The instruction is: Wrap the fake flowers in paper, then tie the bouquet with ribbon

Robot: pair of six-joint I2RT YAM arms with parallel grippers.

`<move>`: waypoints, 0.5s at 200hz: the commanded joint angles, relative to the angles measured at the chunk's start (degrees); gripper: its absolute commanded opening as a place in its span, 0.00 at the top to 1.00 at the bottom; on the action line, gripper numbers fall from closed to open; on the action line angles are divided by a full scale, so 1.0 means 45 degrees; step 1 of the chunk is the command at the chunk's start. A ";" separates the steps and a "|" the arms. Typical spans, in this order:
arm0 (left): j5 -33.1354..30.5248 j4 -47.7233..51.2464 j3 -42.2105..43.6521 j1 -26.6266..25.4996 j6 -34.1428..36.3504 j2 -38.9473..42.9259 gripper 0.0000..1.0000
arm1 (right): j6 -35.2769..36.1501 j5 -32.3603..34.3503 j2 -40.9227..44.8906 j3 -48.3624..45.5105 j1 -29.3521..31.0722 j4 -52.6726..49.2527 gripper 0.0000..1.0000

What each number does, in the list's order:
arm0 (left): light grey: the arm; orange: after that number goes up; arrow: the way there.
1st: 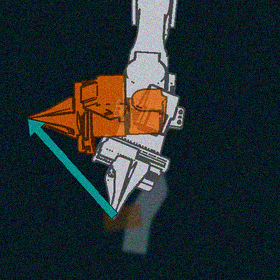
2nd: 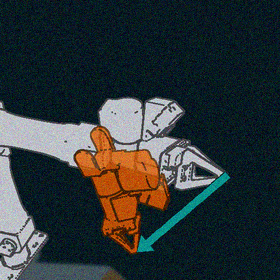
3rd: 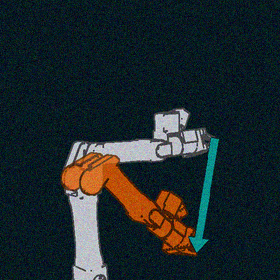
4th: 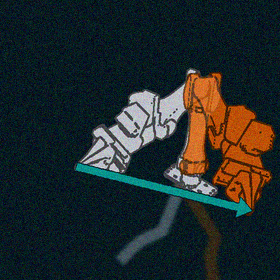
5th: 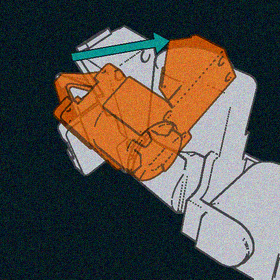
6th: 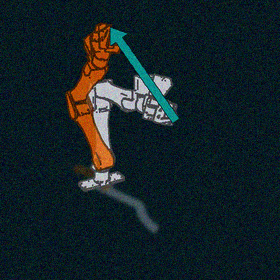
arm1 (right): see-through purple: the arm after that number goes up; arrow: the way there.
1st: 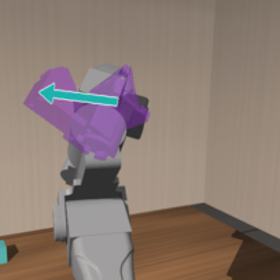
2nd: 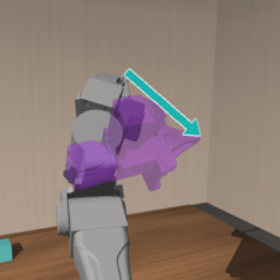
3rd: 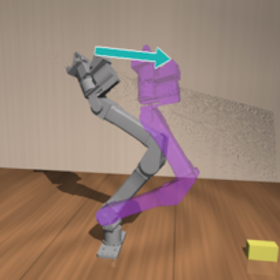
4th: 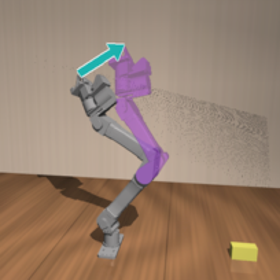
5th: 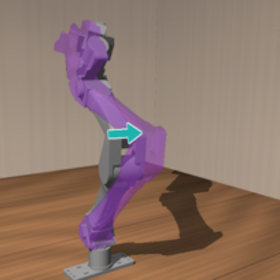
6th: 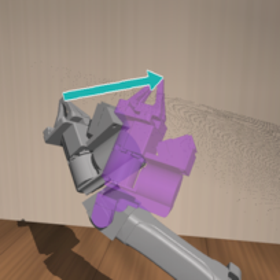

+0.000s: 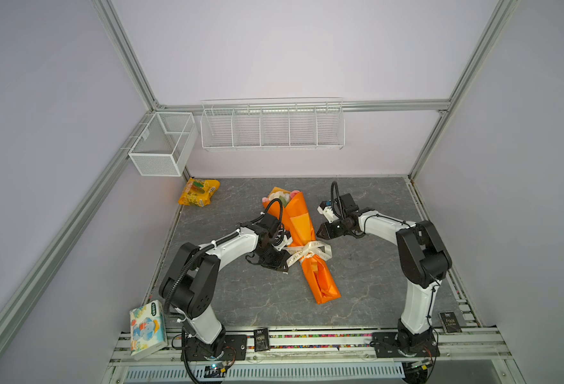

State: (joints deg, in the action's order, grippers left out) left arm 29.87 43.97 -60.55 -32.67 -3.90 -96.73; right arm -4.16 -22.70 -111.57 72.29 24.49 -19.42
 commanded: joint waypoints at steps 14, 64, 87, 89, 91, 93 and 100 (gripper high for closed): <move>-0.0016 0.0268 -0.0466 0.0013 -0.0041 -0.0140 1.00 | -0.0145 -0.0985 0.1121 -0.1316 0.0130 -0.1258 0.70; -0.0045 0.0586 -0.0788 0.0013 0.0187 -0.0342 1.00 | -0.2040 -0.0644 0.2619 -0.3737 0.0446 -0.0143 0.67; -0.0171 0.0713 -0.0888 0.0010 0.0222 -0.0408 1.00 | -0.3589 -0.1530 0.3176 -0.4304 0.0973 0.1303 0.67; -0.0172 0.0717 -0.0891 0.0012 0.0222 -0.0406 1.00 | -0.3714 -0.1541 0.3197 -0.4336 0.1030 0.1385 0.67; -0.0172 0.0728 -0.0907 0.0013 0.0222 -0.0411 1.00 | -0.3862 -0.1529 0.3208 -0.4353 0.1078 0.1444 0.67; -0.0172 0.0735 -0.0906 0.0013 0.0222 -0.0417 1.00 | -0.4017 -0.1506 0.3225 -0.4406 0.1119 0.1552 0.67; -0.0201 0.0755 -0.0918 0.0006 0.0241 -0.0398 1.00 | -0.4509 -0.1441 0.3268 -0.4557 0.1246 0.1842 0.67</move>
State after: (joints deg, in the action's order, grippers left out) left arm 29.78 45.50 -63.22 -32.67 -3.86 -97.84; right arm -15.09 -26.37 -98.94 53.58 27.94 -18.39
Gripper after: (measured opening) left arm 0.047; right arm 0.333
